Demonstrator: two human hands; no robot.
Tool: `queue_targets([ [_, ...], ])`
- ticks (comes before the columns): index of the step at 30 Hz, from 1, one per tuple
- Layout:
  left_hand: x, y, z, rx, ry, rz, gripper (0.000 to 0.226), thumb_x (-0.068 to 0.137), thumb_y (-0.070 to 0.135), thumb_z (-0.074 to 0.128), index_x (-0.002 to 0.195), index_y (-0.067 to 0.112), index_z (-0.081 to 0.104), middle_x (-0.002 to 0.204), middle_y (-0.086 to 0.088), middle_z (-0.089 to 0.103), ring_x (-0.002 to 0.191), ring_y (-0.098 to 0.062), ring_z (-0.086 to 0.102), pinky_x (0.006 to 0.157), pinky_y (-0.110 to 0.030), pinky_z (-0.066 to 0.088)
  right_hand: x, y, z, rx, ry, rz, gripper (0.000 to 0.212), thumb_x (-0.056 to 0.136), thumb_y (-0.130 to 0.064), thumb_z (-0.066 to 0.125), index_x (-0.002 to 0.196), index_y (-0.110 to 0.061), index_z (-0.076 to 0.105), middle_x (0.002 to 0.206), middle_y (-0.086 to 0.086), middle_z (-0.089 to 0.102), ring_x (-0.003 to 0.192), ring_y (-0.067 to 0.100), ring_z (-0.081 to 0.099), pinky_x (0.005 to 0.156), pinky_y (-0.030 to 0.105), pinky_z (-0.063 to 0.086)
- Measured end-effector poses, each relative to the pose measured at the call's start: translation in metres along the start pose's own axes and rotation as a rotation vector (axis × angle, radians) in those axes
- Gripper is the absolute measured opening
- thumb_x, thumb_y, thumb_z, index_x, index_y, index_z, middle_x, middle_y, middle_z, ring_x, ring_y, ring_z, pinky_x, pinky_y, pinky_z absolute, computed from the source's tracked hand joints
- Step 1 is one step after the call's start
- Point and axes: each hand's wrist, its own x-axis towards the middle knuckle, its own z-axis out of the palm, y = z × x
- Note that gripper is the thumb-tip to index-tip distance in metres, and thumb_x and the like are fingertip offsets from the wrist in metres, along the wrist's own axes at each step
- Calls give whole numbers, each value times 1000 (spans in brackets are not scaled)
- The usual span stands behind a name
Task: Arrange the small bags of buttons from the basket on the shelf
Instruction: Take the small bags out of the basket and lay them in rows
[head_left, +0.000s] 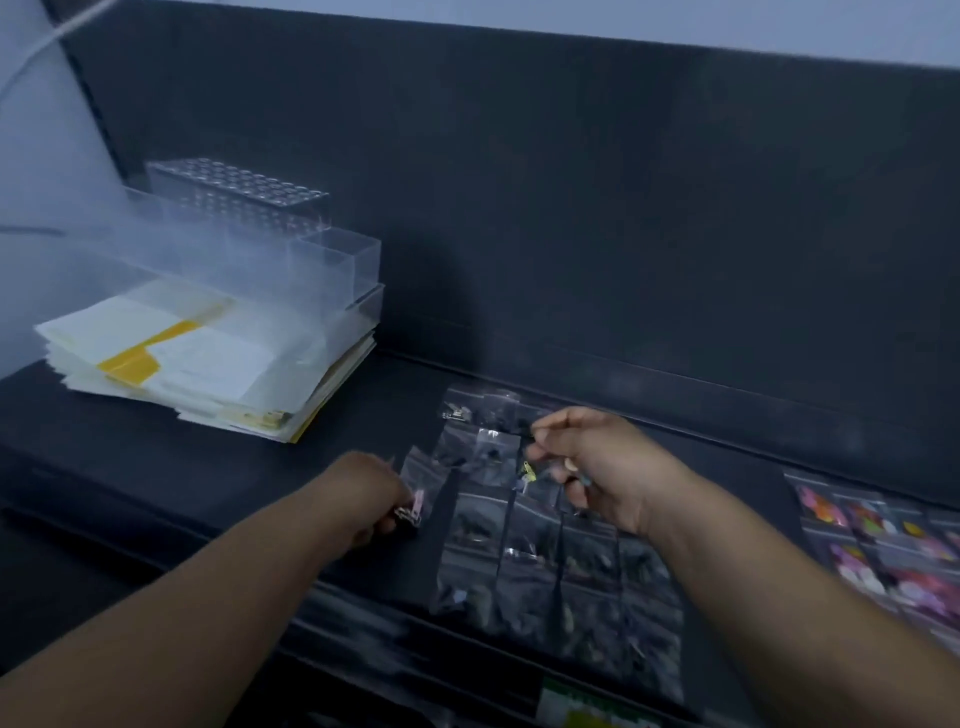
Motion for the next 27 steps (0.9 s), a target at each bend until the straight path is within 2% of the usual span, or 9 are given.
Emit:
queue_targets([
  [2, 9, -7, 1, -13, -33, -25, 23, 90, 10, 59, 109, -3, 57, 56, -12, 54, 49, -19, 45, 38, -17, 28, 5, 1, 9, -10, 34, -2, 10, 93, -8, 54, 90, -16, 58, 76, 3, 65, 44, 6, 42, 42, 16, 25],
  [8, 12, -8, -3, -78, -166, 59, 15, 88, 17, 61, 95, 5, 58, 72, -8, 59, 48, -13, 57, 37, -16, 36, 8, 6, 32, -3, 83, 19, 11, 93, -8, 54, 87, -17, 59, 77, 3, 65, 44, 7, 44, 39, 16, 27],
  [12, 6, -4, -11, -75, -211, 48, 10, 89, 12, 56, 90, 2, 56, 75, -11, 55, 53, -21, 60, 37, -17, 40, 5, 7, 39, -18, 105, 3, 13, 93, -8, 54, 84, -17, 59, 76, 2, 65, 46, 8, 45, 40, 16, 28],
  [16, -1, 3, -21, 11, -221, 48, 7, 90, 5, 50, 89, 0, 55, 94, -22, 60, 56, -27, 61, 42, -22, 46, 3, 6, 47, -40, 117, -11, 12, 93, -9, 55, 85, -17, 59, 77, 3, 65, 44, 8, 45, 41, 17, 27],
  [21, -1, 10, -22, 78, -238, 43, 15, 97, 11, 41, 110, 4, 45, 116, -23, 56, 61, -26, 64, 46, -28, 49, 0, 4, 60, -64, 95, -27, 11, 93, -8, 54, 88, -17, 59, 78, 3, 64, 45, 8, 45, 42, 17, 27],
  [24, -5, 11, -19, 61, -264, 42, 20, 97, 13, 42, 116, 8, 43, 112, -18, 57, 59, -24, 65, 41, -23, 49, -1, 3, 64, -63, 98, -32, 11, 93, -6, 54, 90, -16, 58, 77, 3, 64, 45, 8, 44, 42, 18, 26],
  [27, -6, 10, -24, 96, -227, 83, 26, 96, 18, 47, 120, 7, 47, 102, -14, 60, 61, -22, 63, 42, -23, 45, -1, 3, 65, -95, 94, -45, 9, 92, -7, 55, 91, -14, 59, 77, 4, 62, 42, 7, 44, 41, 18, 25],
])
